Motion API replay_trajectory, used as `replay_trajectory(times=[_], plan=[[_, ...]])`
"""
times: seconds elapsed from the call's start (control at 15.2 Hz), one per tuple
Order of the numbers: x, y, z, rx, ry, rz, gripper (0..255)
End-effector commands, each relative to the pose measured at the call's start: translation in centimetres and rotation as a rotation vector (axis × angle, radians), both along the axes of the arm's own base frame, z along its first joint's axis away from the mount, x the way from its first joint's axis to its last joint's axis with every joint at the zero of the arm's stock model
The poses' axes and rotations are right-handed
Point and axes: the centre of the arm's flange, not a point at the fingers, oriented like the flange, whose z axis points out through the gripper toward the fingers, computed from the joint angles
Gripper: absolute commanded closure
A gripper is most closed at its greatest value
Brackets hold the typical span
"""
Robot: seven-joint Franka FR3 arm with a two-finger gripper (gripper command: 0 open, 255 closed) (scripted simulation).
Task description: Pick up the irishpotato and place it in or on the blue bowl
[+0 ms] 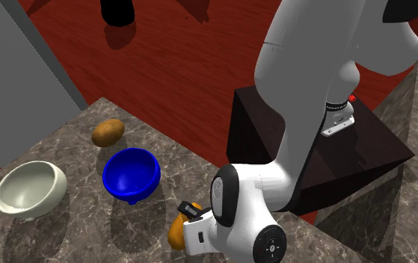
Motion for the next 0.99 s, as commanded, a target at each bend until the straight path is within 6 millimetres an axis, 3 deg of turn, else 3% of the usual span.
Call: replay_trajectory(times=[0.0,0.53,0.92], plan=[[0.0,0.0,0.0,0.000,0.000,0.000,255],[0.0,0.0,0.0,0.000,0.000,0.000,255],[0.0,0.0,3.2,0.000,0.000,0.000,255]])
